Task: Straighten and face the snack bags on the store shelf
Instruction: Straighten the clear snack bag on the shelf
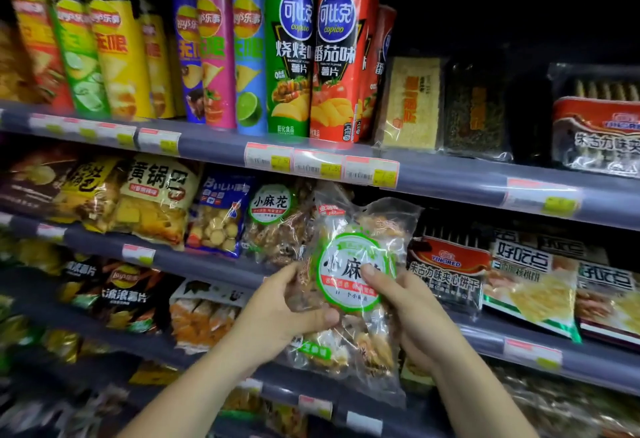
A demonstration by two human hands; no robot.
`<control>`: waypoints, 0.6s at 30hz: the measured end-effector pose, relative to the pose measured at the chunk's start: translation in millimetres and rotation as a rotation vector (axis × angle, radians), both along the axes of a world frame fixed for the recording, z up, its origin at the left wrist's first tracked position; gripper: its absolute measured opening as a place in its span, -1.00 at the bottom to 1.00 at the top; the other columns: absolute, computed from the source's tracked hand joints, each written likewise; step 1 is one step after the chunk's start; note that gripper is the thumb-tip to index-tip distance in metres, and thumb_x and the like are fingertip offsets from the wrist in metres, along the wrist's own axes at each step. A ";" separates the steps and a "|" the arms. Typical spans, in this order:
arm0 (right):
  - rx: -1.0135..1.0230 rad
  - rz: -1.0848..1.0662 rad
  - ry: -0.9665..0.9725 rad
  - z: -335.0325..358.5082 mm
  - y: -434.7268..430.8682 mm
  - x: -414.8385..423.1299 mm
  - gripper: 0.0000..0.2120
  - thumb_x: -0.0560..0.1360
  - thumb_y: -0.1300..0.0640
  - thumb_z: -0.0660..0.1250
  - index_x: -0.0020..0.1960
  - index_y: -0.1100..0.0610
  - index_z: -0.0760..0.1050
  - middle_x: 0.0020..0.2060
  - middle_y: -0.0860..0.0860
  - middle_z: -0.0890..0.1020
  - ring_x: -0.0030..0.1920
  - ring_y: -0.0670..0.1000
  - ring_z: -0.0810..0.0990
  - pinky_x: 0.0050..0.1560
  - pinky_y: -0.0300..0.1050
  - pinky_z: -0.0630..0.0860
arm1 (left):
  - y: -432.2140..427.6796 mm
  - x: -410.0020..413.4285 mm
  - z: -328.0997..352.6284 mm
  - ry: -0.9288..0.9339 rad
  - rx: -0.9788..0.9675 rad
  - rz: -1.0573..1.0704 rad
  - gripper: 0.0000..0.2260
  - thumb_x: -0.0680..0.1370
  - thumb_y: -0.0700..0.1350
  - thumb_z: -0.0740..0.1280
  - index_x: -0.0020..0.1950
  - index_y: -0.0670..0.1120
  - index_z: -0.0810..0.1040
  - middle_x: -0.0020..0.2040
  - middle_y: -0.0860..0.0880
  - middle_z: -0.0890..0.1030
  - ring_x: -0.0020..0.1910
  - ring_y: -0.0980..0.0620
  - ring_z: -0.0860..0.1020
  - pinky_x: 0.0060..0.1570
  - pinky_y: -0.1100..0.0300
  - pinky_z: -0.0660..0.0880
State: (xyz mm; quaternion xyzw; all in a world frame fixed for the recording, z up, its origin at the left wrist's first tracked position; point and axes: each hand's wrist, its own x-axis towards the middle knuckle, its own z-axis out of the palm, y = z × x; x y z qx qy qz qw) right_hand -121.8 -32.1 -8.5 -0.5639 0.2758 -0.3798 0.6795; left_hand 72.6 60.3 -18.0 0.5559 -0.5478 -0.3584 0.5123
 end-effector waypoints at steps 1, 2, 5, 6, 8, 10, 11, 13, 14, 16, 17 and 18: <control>-0.007 -0.019 0.013 -0.4 0.1 2.2 -0.47 0.39 0.07 0.52 0.25 0.35 0.55 0.04 0.27 0.76 0.01 0.22 0.77 -0.09 -0.02 0.71 | 2.4 4.4 2.0 -0.014 0.016 -0.001 -0.46 0.31 0.14 0.59 0.26 0.17 0.55 0.16 0.17 0.70 0.18 0.15 0.64 0.22 0.08 0.53; -0.006 -0.027 0.012 0.1 1.5 4.1 -0.46 0.39 0.09 0.53 0.25 0.37 0.54 0.04 0.27 0.76 0.00 0.22 0.77 -0.09 -0.01 0.71 | 5.3 9.5 6.7 0.005 0.030 0.008 -0.53 0.35 0.19 0.54 0.22 0.19 0.57 0.13 0.20 0.70 0.16 0.17 0.64 0.21 0.13 0.53; -0.065 0.032 0.028 1.4 12.7 9.6 -0.51 0.41 0.19 0.57 0.29 0.30 0.55 0.09 0.24 0.75 0.09 0.23 0.75 0.10 0.10 0.68 | 8.0 23.4 27.5 0.160 -0.017 0.094 -0.56 0.31 0.33 0.47 0.13 0.22 0.61 0.15 0.11 0.70 0.17 0.12 0.64 0.23 0.09 0.54; -0.089 0.058 0.048 1.8 18.5 12.7 -0.53 0.41 0.21 0.57 0.29 0.23 0.57 0.11 0.22 0.75 0.12 0.24 0.74 0.16 0.15 0.65 | 6.9 25.6 34.6 0.190 -0.046 0.121 -0.55 0.30 0.28 0.50 0.14 0.17 0.62 0.16 0.07 0.69 0.17 0.10 0.65 0.22 0.08 0.55; -0.109 0.103 0.064 0.6 29.2 19.1 -0.59 0.40 0.23 0.55 0.24 0.13 0.62 0.12 0.19 0.76 0.14 0.24 0.74 0.20 0.19 0.64 | 3.8 29.5 45.9 0.162 -0.081 0.169 -0.58 0.34 0.09 0.58 0.13 0.00 0.63 0.12 0.01 0.71 0.11 0.10 0.67 0.10 0.12 0.60; -0.105 0.130 0.041 0.1 36.0 22.5 -0.68 0.40 0.27 0.56 0.13 0.07 0.69 0.11 0.20 0.76 0.12 0.23 0.74 0.18 0.16 0.66 | 2.2 35.5 54.7 0.124 -0.083 0.209 -0.72 0.38 -0.06 0.56 0.03 -0.11 0.67 -0.02 -0.01 0.74 -0.06 0.07 0.71 -0.11 0.14 0.64; -0.099 0.154 0.026 -0.6 37.9 22.3 -0.71 0.40 0.27 0.56 0.10 0.07 0.71 0.10 0.22 0.76 0.11 0.22 0.75 0.15 0.12 0.67 | 3.1 41.0 57.7 0.152 -0.078 0.210 -0.81 0.40 -0.10 0.54 -0.04 -0.13 0.69 -0.10 -0.03 0.75 -0.13 0.04 0.71 -0.21 0.18 0.63; -0.103 0.193 0.020 2.0 43.1 20.8 -0.70 0.39 0.25 0.55 0.11 0.11 0.70 0.10 0.25 0.75 0.10 0.22 0.75 0.11 0.05 0.67 | 6.6 53.9 60.0 0.224 -0.050 0.193 -0.93 0.48 -0.13 0.48 -0.14 -0.12 0.71 -0.15 -0.07 0.75 -0.19 0.02 0.71 -0.28 0.26 0.60; -0.101 0.201 0.026 2.0 43.8 18.8 -0.69 0.39 0.26 0.54 0.12 0.14 0.70 0.10 0.25 0.75 0.09 0.21 0.75 0.09 0.02 0.67 | 7.6 59.1 60.1 0.237 -0.038 0.184 -0.90 0.51 -0.13 0.45 -0.16 -0.11 0.71 -0.16 -0.09 0.76 -0.20 0.01 0.70 -0.29 0.26 0.60; -0.081 0.206 0.037 -0.9 43.5 14.5 -0.70 0.42 0.31 0.48 0.15 0.22 0.66 0.08 0.26 0.75 0.04 0.19 0.77 0.02 -0.03 0.68 | 6.9 66.3 57.6 0.281 -0.021 0.164 -0.83 0.55 -0.12 0.39 -0.17 -0.15 0.71 -0.18 -0.14 0.76 -0.26 -0.02 0.69 -0.32 0.20 0.60; -0.073 0.206 0.043 -0.5 44.0 13.1 -0.68 0.42 0.32 0.47 0.17 0.26 0.63 0.07 0.26 0.75 0.02 0.18 0.77 -0.01 -0.05 0.68 | 5.8 68.4 55.6 0.314 -0.016 0.156 -0.80 0.57 -0.11 0.36 -0.16 -0.18 0.70 -0.20 -0.15 0.75 -0.29 -0.03 0.68 -0.33 0.18 0.59; -0.070 0.215 0.049 -1.0 43.6 11.5 -0.64 0.41 0.30 0.51 0.19 0.29 0.60 0.07 0.27 0.75 0.01 0.18 0.77 -0.02 -0.05 0.69 | 5.2 68.3 54.5 0.352 -0.008 0.146 -0.78 0.58 -0.11 0.34 -0.13 -0.22 0.69 -0.21 -0.16 0.75 -0.32 -0.02 0.67 -0.37 0.18 0.58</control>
